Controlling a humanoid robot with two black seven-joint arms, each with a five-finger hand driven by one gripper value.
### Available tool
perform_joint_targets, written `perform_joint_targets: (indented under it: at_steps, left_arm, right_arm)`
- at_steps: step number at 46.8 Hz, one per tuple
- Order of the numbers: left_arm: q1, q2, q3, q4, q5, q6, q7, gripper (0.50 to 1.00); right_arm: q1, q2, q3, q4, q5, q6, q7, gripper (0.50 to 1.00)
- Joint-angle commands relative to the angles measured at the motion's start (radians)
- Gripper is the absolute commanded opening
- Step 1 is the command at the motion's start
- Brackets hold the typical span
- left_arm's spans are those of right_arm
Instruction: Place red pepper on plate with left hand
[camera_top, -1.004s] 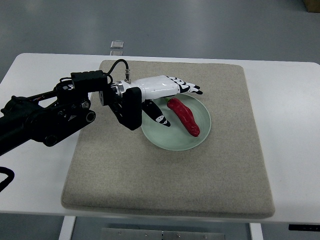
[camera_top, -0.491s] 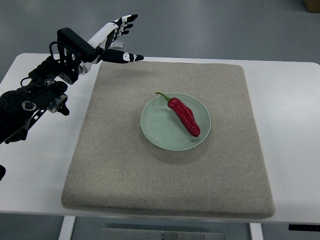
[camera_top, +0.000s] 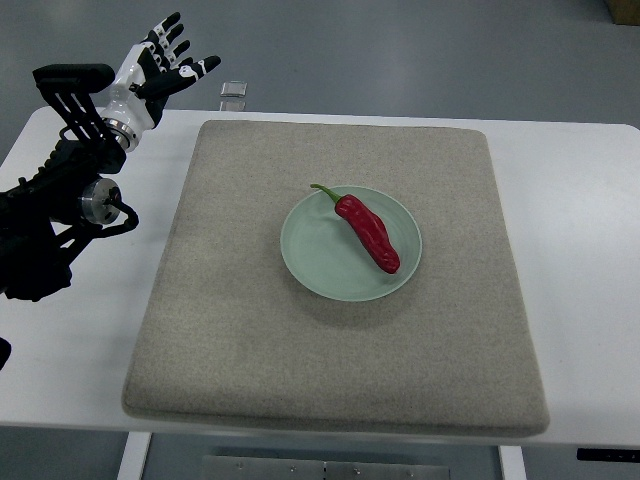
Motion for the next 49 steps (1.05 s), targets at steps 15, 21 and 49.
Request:
perform_joint_targets:
  at_steps: [15, 21, 49]
  left_arm:
    - [0.066, -0.004, -0.111, 0.0, -0.113, -0.114, -0.003, 1.0]
    - [0.072, -0.005, -0.155, 0.0, -0.114, -0.159, -0.001, 1.0]
    - [0.075, -0.017, -0.18, 0.004, -0.157, -0.17, -0.001, 1.0]
  right_arm:
    - [0.0, 0.0, 0.0, 0.0, 0.0, 0.0, 0.0, 0.928]
    - [0.0, 0.0, 0.0, 0.0, 0.0, 0.0, 0.0, 0.928]
    - [0.0, 0.0, -0.002, 0.008, -0.008, 0.0, 0.0, 0.928]
